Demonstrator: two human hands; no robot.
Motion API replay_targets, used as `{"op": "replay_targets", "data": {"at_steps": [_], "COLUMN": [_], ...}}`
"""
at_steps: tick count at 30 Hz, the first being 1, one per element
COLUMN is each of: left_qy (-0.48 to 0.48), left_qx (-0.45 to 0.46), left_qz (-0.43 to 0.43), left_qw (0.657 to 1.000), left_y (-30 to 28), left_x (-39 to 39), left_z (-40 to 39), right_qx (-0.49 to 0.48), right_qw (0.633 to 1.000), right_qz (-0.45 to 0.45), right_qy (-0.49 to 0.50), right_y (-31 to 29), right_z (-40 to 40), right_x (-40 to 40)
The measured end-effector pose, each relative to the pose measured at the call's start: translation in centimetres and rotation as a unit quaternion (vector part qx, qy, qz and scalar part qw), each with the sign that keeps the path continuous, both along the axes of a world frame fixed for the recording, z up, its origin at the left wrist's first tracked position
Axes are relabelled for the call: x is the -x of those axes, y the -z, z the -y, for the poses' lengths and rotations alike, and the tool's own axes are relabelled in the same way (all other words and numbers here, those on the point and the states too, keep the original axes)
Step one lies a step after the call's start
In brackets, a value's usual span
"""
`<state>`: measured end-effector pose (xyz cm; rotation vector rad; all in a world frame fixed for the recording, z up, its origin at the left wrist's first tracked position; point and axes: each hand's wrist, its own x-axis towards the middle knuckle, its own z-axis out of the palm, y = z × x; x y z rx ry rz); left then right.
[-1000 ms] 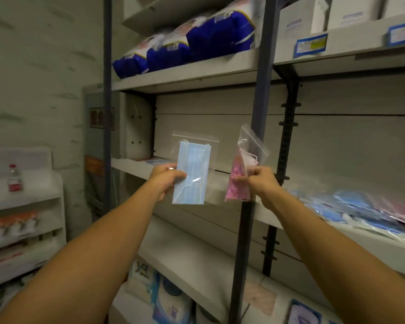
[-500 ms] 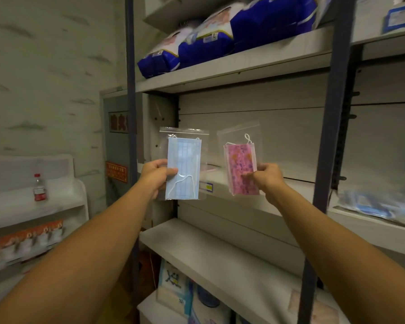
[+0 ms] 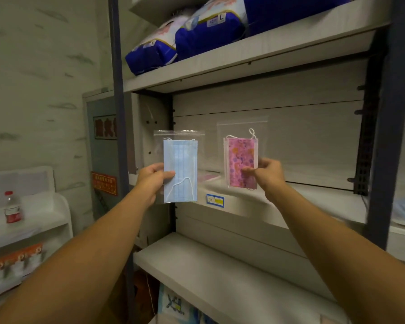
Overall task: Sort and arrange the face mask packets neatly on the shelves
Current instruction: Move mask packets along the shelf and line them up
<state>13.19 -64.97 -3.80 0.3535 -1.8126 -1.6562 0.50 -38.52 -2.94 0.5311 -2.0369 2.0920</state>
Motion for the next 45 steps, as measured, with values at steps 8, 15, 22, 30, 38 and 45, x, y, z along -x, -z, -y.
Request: {"op": "replay_targets", "data": {"at_steps": [8,15,22,30,38,45], "left_qy": [0.019,0.026,0.044,0.084,0.148,0.157], "left_qx": [0.018,0.001,-0.035,-0.038,-0.052,-0.096], "left_qz": [-0.001,-0.012,-0.005,-0.012,-0.026,-0.028], "left_qw": [1.000,1.000,0.998,0.996,0.987,0.983], "left_y": [-2.4,-3.7,-4.5,-4.3,-3.7,-2.7], "left_x": [8.2,13.6,17.9,23.0,27.0,28.8], "left_z": [4.4,8.2,12.4,17.6,21.0,24.1], "right_qx": [-0.014,-0.010,-0.013,-0.011,0.041,0.030], "right_qw": [1.000,0.999,0.999,0.996,0.990,0.985], "right_qz": [-0.019,-0.016,-0.006,-0.004,0.043,0.125], "right_qy": [0.018,0.028,0.034,0.084,0.125,0.116], "right_y": [-1.8,-2.6,-1.7,-1.0,0.2,-0.1], "right_z": [4.3,7.2,10.5,14.8,18.8,21.9], "right_x": [7.6,12.1,15.0,16.6,17.1,17.7]}}
